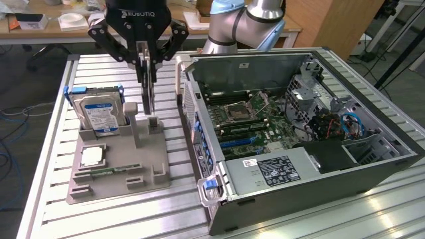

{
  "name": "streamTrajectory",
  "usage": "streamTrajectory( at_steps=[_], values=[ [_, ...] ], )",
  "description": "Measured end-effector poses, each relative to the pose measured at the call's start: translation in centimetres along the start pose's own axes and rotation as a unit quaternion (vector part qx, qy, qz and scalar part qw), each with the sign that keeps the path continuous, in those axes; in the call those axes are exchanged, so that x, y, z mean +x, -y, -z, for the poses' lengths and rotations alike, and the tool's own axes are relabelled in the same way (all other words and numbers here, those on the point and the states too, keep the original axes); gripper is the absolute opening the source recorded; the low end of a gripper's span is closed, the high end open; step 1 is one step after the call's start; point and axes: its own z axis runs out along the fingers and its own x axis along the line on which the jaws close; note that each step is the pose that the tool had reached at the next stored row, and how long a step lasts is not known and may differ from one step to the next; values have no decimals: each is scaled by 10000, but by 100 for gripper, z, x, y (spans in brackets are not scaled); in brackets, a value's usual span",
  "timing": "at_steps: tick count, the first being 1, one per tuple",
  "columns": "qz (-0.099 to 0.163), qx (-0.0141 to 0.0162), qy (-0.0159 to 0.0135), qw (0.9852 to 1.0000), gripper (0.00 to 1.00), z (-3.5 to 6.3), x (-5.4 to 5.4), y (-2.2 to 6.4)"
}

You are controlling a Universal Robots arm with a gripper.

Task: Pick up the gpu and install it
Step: 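Pick up the gpu and move the gpu toward the slot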

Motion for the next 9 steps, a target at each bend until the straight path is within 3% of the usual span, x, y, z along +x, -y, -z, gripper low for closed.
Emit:
streamTrajectory(
  at_steps=[9],
  values=[
    [0, 0, 0, 10000, 26, 114, -2, -5]
  ],
)
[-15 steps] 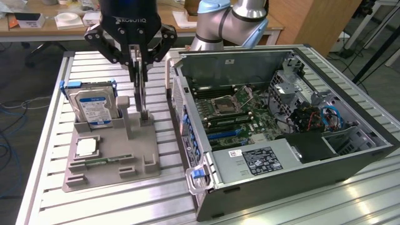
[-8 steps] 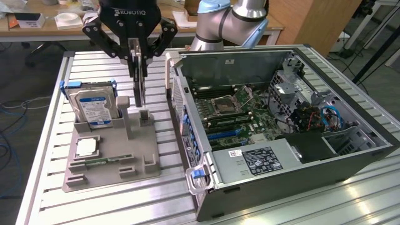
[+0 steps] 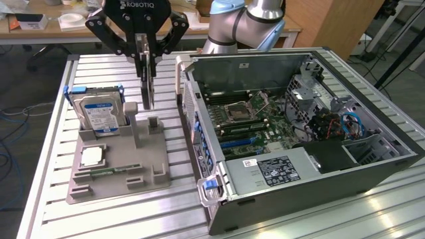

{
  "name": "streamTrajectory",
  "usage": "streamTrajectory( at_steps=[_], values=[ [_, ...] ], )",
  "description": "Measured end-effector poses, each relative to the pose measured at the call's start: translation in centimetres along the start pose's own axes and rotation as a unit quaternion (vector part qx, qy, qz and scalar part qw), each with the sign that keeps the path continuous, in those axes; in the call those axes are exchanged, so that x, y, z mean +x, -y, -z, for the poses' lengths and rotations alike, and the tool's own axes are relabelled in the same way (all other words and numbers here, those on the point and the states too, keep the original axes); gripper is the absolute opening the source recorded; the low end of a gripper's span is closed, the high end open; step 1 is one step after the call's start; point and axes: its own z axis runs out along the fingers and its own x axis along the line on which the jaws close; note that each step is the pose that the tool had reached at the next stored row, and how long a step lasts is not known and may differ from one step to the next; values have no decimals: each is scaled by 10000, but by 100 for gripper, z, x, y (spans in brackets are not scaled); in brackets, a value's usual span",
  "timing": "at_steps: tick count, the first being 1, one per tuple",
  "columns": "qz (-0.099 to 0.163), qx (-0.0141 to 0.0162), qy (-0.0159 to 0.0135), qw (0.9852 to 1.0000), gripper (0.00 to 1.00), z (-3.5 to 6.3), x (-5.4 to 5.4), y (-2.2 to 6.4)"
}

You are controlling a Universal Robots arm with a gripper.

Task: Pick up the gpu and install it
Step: 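Pick up the gpu and move the gpu toward the slot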

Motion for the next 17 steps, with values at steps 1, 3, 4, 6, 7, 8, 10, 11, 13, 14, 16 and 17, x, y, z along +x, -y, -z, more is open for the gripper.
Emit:
streamTrajectory(
  at_steps=[1, 3, 4, 6, 7, 8, 10, 11, 13, 14, 16, 17],
  values=[
    [0, 0, 0, 10000, 26, 13, 0, 0],
    [0, 0, 0, 10000, 26, 41, 0, -2],
    [0, 0, 0, 10000, 26, 54, 0, -2],
    [0, 0, 0, 10000, 26, 76, -1, -3],
    [1, 0, 0, 10000, 26, 88, -1, -4],
    [0, 0, 0, 10000, 26, 99, -1, -4],
    [0, 0, 0, 10000, 26, 128, -1, -6],
    [0, 0, 0, 10000, 26, 142, -1, -6],
    [0, 0, 0, 10000, 26, 173, -2, -8],
    [0, 0, 0, 10000, 26, 189, -1, -9],
    [0, 0, 0, 10000, 26, 222, -2, -10],
    [0, 0, 0, 10000, 26, 240, -2, -11]
  ],
)
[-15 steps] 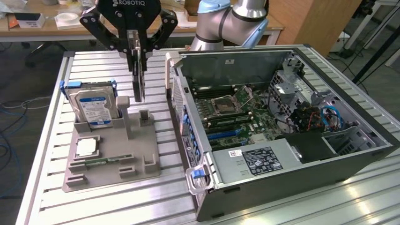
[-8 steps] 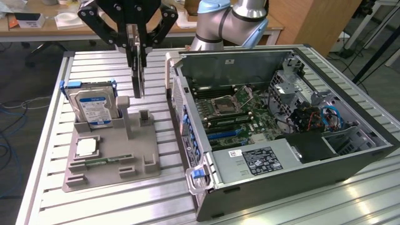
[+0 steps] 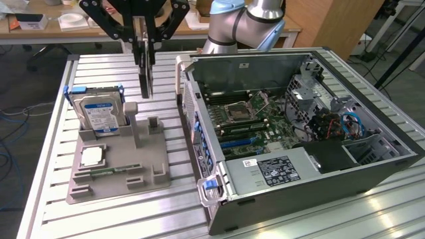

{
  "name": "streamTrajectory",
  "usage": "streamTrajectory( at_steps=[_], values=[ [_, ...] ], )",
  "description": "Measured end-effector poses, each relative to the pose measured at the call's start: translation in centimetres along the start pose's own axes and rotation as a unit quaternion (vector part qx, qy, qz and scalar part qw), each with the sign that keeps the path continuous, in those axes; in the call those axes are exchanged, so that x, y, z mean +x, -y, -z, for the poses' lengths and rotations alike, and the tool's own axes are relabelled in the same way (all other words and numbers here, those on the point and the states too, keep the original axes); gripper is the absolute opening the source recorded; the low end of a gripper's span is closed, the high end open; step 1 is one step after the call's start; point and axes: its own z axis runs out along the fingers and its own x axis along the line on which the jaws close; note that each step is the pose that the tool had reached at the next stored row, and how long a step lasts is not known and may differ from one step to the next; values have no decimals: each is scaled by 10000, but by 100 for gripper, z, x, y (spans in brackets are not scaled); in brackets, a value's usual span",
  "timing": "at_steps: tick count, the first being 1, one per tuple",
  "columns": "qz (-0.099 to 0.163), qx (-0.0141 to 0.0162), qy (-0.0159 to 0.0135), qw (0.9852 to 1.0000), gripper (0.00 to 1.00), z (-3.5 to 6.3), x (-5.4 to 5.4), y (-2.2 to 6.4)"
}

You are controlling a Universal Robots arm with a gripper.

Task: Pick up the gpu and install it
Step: 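Pick up the gpu and move the gpu toward the slot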

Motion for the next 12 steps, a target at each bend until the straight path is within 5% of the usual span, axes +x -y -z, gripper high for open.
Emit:
streamTrajectory(
  at_steps=[12],
  values=[
    [0, 0, 0, 10000, 26, 65, -2, -4]
  ],
)
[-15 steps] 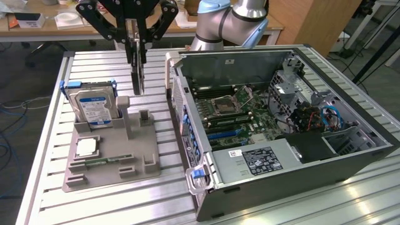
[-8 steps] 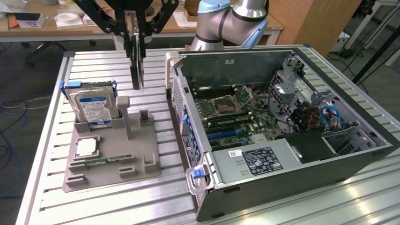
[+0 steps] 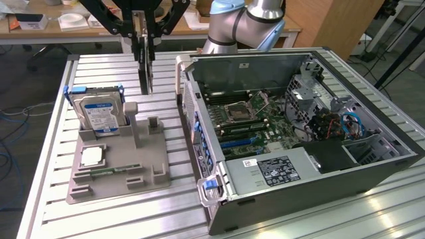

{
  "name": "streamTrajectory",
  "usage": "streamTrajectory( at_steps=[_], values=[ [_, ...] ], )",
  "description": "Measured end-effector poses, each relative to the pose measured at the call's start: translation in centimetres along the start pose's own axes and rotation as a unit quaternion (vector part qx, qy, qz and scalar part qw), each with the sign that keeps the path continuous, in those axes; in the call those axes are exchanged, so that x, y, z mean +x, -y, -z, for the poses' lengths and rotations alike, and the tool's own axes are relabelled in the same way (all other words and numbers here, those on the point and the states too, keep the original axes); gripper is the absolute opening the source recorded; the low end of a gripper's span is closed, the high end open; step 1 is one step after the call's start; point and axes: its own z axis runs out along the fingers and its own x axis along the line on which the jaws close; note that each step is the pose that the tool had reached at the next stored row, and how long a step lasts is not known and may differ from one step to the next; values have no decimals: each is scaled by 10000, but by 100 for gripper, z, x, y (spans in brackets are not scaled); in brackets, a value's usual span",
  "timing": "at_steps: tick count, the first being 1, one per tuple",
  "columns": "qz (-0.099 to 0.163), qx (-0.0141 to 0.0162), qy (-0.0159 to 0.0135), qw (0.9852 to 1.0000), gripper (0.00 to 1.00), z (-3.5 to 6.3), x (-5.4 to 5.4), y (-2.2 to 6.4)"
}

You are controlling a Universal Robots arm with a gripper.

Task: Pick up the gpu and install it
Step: 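Pick up the gpu and move the gpu toward the slot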

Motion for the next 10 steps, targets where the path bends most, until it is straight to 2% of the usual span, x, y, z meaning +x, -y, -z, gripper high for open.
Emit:
streamTrajectory(
  at_steps=[10],
  values=[
    [0, 0, 0, 10000, 26, -9, -60, -4]
  ],
)
